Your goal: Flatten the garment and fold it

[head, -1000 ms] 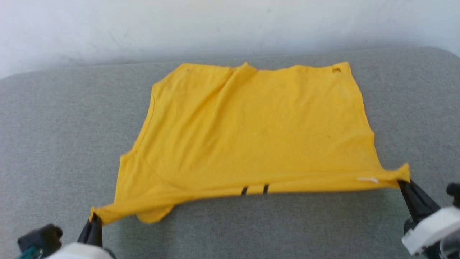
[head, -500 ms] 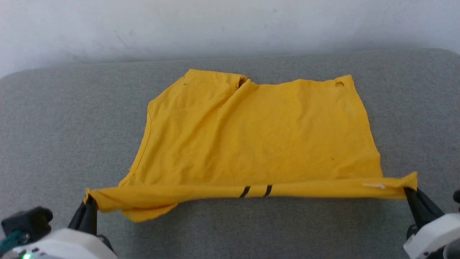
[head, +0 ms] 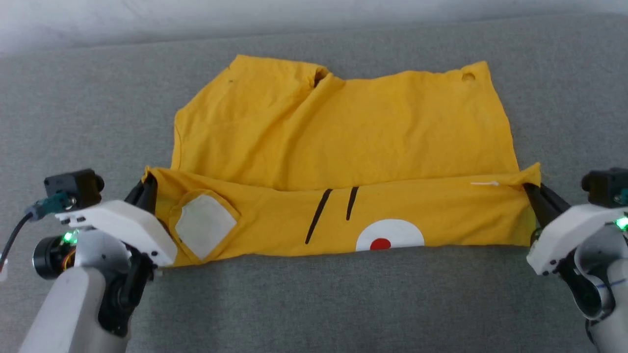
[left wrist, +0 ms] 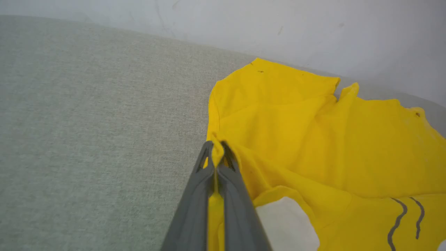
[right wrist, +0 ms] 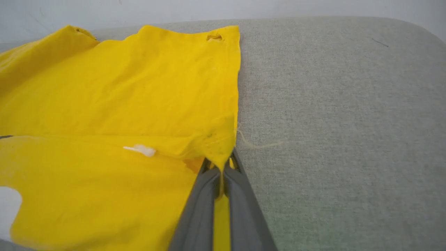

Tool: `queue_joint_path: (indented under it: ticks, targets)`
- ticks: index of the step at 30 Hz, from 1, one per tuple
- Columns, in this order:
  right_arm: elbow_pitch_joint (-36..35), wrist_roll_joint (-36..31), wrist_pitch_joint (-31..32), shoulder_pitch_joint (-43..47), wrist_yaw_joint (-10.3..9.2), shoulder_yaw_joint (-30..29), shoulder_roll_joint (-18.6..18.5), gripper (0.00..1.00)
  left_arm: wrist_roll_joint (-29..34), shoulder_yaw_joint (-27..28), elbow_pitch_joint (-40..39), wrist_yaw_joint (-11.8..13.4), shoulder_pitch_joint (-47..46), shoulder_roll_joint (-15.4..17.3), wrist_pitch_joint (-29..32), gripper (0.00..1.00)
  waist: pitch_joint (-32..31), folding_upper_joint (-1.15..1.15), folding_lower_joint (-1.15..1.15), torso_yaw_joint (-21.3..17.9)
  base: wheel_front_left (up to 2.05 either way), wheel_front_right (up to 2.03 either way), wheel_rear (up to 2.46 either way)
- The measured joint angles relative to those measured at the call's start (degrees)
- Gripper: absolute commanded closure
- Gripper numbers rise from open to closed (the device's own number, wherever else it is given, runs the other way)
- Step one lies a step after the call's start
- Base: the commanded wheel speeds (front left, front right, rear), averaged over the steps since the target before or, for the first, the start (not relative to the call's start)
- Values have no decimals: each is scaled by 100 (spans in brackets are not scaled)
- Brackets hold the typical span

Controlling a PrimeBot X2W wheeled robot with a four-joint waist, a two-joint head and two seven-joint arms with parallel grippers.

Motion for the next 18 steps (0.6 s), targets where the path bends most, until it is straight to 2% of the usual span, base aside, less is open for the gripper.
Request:
queue_joint_path:
  ticks: [5,6,7,8,9,10,11,15,18]
  targets:
    - [653,76,-363,-426,0,198,-7,100,-48,-23,733,-197,-388,-162,-355,100,171,0,0,-73,0,0,0]
    - [764,114,-417,-490,0,252,5,89,-75,-32,869,-243,-435,-190,-386,100,185,0,-1,-89,0,0,0]
    - [878,157,-444,-541,0,308,20,67,-126,-35,1007,-283,-465,-225,-405,100,195,0,-1,-105,0,0,0]
    - [981,174,-478,-581,0,379,22,51,-167,-47,1127,-332,-481,-257,-432,100,197,0,-1,-114,0,0,0]
    - [1080,197,-497,-603,0,450,21,19,-188,-58,1248,-364,-497,-293,-455,93,189,0,-1,-117,0,0,0]
    - [1173,197,-543,-618,-1,517,19,0,-223,-66,1355,-399,-516,-331,-475,56,174,0,-1,-116,0,0,0]
    - [1233,197,-611,-634,-1,589,7,0,-247,-68,1447,-439,-528,-349,-511,0,151,0,-1,-115,0,0,0]
    - [1235,176,-1069,-645,-4,747,-15,0,-321,-27,1594,-534,-528,-359,-632,0,19,0,-2,-103,0,0,0]
    - [993,116,-1458,-543,-4,717,-7,0,-347,38,1496,-548,-499,-248,-611,0,-125,-1,-2,-99,0,0,0]
